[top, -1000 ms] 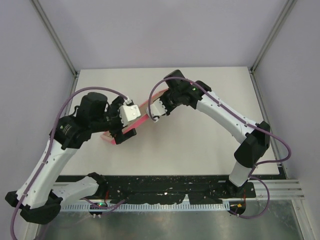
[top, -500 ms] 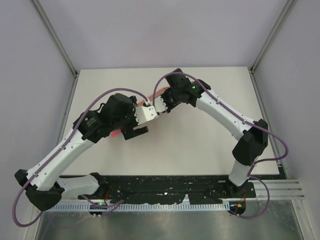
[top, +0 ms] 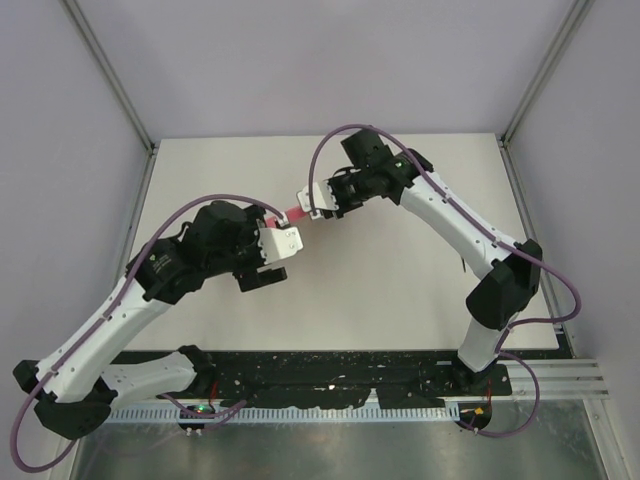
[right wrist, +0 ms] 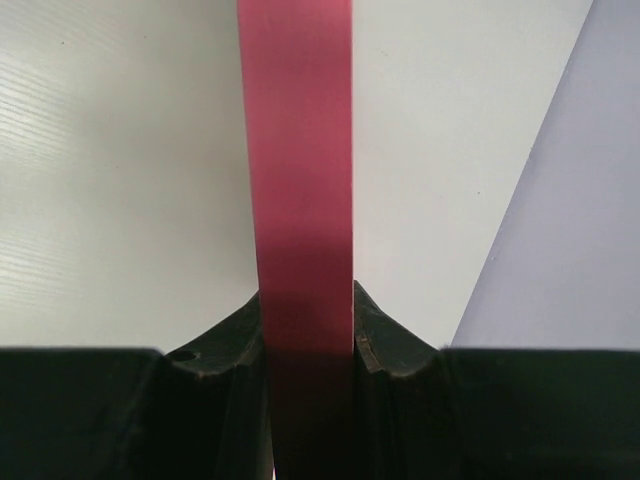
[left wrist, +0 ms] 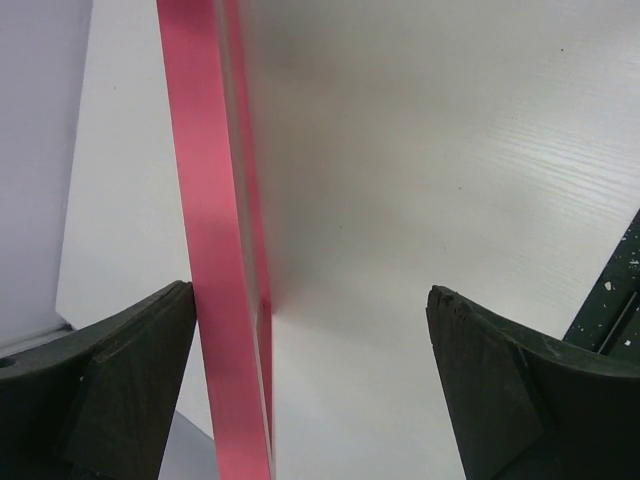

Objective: Take the photo out of the frame
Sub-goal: Turn over the photo frame at the center of the board.

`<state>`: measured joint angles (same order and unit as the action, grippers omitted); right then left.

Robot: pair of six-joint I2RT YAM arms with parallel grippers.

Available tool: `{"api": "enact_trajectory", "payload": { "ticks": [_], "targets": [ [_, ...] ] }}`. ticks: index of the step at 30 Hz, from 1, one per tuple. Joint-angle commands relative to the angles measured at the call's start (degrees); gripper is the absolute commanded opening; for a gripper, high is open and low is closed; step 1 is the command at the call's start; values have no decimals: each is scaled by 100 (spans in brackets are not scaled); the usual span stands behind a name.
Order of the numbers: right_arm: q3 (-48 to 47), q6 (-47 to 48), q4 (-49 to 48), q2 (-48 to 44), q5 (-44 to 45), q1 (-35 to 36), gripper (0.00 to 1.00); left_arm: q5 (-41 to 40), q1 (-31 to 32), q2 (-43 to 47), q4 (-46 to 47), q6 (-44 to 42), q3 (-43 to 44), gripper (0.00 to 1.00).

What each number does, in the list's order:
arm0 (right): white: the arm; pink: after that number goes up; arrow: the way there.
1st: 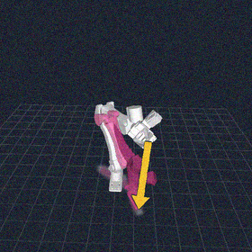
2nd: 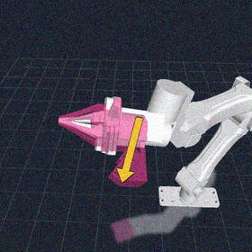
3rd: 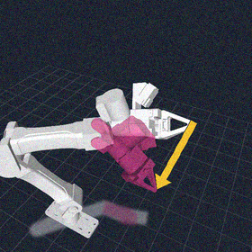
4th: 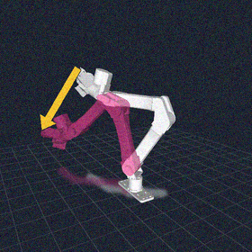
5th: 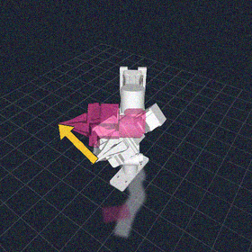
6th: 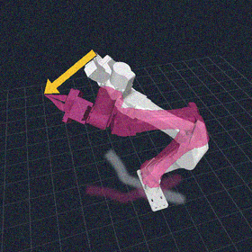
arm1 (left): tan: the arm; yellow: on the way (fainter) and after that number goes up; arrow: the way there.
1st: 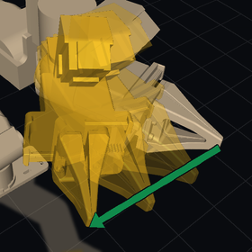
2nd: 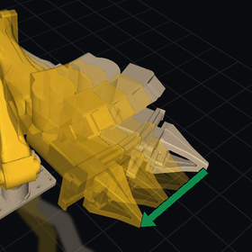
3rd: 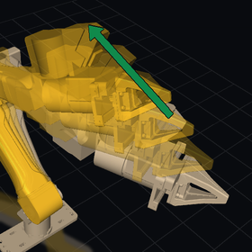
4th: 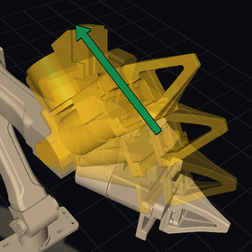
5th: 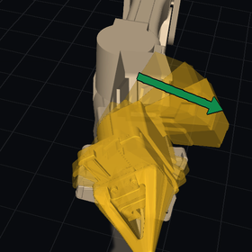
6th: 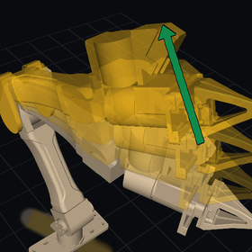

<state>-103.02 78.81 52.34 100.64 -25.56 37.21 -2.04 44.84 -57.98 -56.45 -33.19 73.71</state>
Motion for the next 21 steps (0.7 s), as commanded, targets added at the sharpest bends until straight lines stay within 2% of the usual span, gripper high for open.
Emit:
{"api": "enact_trajectory", "payload": {
  "ticks": [1,9,14,18,21],
  "targets": [
    [-315,-594,443,-352,-1125,-82,8,389,-10,-161,37,-302,73,99],
    [-350,-647,848,-431,-1829,-328,8,20,-10,-434,344,-653,310,100],
    [-516,-647,1094,-379,-2067,-372,8,55,-2,-688,301,-829,626,100],
    [-587,-726,1112,-352,-2268,-364,8,-50,42,-1048,152,-856,776,90],
    [-631,-788,1112,-343,-2348,-364,8,-208,139,-1286,55,-865,846,77]
  ]
}}
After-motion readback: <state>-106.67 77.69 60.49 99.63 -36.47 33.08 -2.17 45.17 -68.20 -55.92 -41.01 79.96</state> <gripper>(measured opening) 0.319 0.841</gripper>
